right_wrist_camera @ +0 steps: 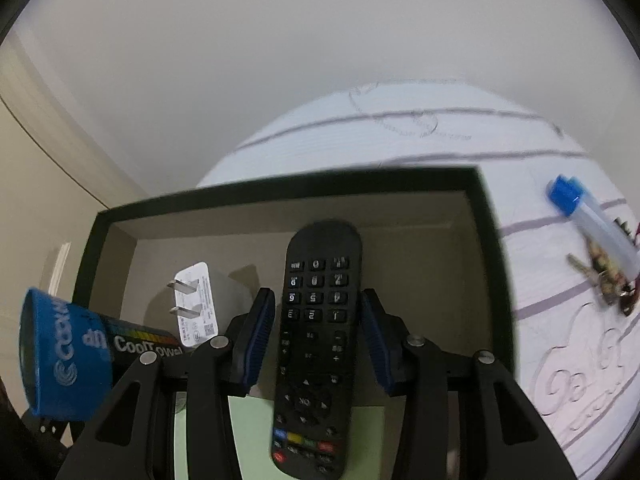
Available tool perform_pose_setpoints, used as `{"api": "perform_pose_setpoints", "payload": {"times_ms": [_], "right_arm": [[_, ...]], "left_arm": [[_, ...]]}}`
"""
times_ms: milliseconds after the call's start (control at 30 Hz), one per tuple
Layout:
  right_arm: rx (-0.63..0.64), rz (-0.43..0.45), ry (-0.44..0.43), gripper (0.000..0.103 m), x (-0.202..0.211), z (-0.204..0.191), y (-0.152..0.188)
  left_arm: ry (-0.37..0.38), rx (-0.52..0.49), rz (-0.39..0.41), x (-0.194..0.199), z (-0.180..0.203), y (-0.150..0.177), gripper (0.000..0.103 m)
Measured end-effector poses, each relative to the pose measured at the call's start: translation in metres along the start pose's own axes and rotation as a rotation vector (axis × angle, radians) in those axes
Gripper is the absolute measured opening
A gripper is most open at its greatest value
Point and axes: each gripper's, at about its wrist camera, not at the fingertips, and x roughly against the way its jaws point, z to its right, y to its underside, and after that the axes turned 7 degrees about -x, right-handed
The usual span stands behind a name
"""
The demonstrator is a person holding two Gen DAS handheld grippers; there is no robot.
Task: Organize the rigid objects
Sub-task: 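Open the right tool and move it toward the clear glue stick, then close the right tool on the clear glue stick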
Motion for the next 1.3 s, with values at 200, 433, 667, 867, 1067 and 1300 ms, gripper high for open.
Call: {"api": "perform_pose_setpoints", "payload": {"times_ms": [200,433,667,867,1067,1300], "right_arm": [[0.056,0.080,-0.006,0.045,0.033,0.004,0.005],[0.128,0.238,-0.044,0.045,0.103,0.029,0.017],[0.073,0.386,0.120,0.063,0.160,0.115,0.011],[0.123,0.354,0.204,0.063,0.149,0.180,-0.001],[0.167,0.286,0.221,0.057,0.104,0.198,-0.005],[0.224,0.221,0.211,0.046,0.065,0.204,-0.017]], "left_arm": [[-0.012,-0.005,-0.001,0.000,0.003,0.001,0.042],[-0.021,-0.008,0.000,0.003,0.007,0.001,0.042],[-0.022,-0.009,0.001,0.003,0.007,0.002,0.042],[-0.026,0.002,0.001,0.002,0.006,0.002,0.042],[-0.028,0.008,-0.003,0.004,0.004,0.002,0.043],[-0.045,0.011,-0.009,0.002,0.006,0.001,0.044]]}}
